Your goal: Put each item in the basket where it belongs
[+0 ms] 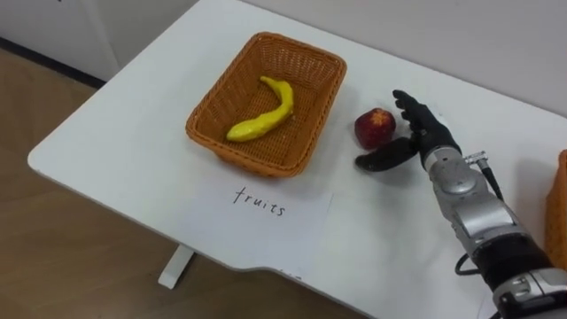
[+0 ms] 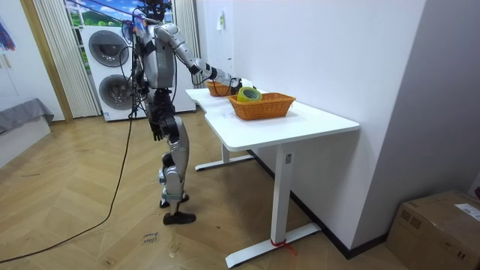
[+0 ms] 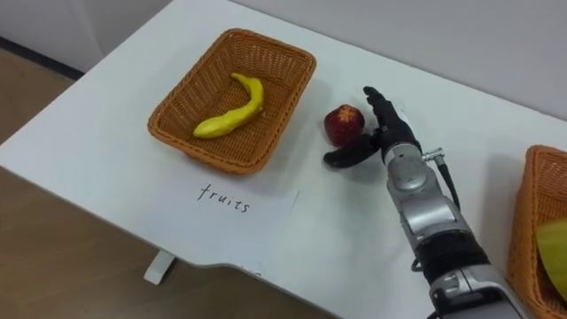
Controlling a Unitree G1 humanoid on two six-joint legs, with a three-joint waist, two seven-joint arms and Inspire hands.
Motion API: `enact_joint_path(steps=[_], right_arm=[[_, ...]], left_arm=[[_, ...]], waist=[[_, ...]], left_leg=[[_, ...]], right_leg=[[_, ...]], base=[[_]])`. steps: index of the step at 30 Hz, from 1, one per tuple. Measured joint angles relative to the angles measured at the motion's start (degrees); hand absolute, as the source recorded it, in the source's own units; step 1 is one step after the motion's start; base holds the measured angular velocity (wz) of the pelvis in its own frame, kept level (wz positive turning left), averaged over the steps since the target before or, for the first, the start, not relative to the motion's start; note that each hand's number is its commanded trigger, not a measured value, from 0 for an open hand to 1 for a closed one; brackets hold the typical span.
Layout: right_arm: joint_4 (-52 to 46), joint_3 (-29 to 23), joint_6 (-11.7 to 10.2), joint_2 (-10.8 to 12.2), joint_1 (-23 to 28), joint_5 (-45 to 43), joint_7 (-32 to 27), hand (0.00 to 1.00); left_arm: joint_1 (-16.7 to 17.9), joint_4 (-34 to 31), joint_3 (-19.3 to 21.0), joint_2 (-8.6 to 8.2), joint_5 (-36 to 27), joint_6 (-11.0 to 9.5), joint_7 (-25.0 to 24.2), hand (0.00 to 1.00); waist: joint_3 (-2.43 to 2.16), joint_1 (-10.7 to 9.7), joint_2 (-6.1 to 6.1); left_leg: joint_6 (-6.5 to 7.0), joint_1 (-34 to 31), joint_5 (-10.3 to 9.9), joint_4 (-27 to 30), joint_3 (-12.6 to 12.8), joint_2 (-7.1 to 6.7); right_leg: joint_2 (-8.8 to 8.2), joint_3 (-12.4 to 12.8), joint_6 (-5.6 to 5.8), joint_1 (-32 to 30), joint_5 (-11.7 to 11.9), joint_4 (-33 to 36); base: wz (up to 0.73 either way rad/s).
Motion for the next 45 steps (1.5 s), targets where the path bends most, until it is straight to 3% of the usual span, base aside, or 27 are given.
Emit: enact_joint_path(steps=[8, 14, 36, 37, 38, 39, 45], right_arm=[[3.99, 2.02, -0.28, -0.04, -3.22, 0.52, -0.21, 0.0], [4.45, 2.01, -0.28, -0.16, -3.54, 0.51, -0.38, 0.0], [5.05, 2.09, -0.28, -0.34, -3.58, 0.47, -0.23, 0.0], [6.04, 2.08, -0.29, -0.45, -3.7, 0.53, -0.2, 0.28], [6.59, 2.13, -0.08, -0.84, -3.7, 0.54, 0.11, 0.72], [6.73, 2.26, 0.0, -1.13, -3.7, 0.52, 0.48, 1.0], [8.73, 4.85, 0.1, -2.56, -5.42, -1.53, 2.47, 1.0]], left_arm=[[-0.28, 1.03, -0.88, 0.73, 0.01, 0.06, 0.03, 0.0], [-0.37, 1.03, -0.85, 0.76, 0.0, 0.07, -0.02, 0.0], [-0.37, 1.03, -0.87, 0.8, 0.05, 0.23, 0.21, 0.0], [-0.35, 1.03, -0.86, 0.84, 0.05, 0.46, 0.3, 0.0], [-0.35, 0.93, -0.85, 0.95, 0.04, 0.78, 0.34, 0.0], [-0.37, 0.82, -0.8, 1.01, 0.04, 1.02, 0.32, 0.0], [-0.48, 0.78, -0.8, 1.7, 0.06, 2.42, -0.14, 0.0]], waist=[[-0.09, 0.51, -0.41], [-0.06, 1.6, -0.77], [0.01, 1.94, -1.02], [-0.02, 2.1, -1.1], [0.03, 2.24, -1.28], [0.04, 2.4, -1.44], [0.28, 3.06, -2.06]], left_leg=[[-0.05, 0.07, 0.03, 0.11, 0.18, 0.18], [-0.13, -0.01, 0.07, 0.09, 0.18, 0.24], [-0.12, -0.37, 0.06, 0.01, 0.17, 0.2], [-0.12, -0.35, 0.06, 0.01, 0.17, 0.21], [-0.13, -0.35, 0.06, 0.04, 0.18, 0.21], [-0.13, -0.35, 0.06, 0.02, 0.21, 0.22], [-0.13, -0.35, 0.04, 0.34, 0.54, 0.27]], right_leg=[[-0.1, -0.07, 0.0, -0.23, 0.0, -0.04], [-0.08, -0.18, -0.01, -0.25, 0.01, -0.03], [-0.06, -0.15, -0.01, -0.33, 0.01, 0.01], [-0.05, -0.14, -0.01, -0.33, 0.01, 0.01], [-0.08, -0.14, -0.01, -0.33, 0.01, 0.01], [-0.09, -0.08, -0.02, -0.35, 0.01, 0.02], [0.12, -0.34, -0.16, -0.42, 0.1, -0.02]], base=[[0.0], [0.0], [0.0], [0.0], [0.0], [-0.05], [-0.02]])
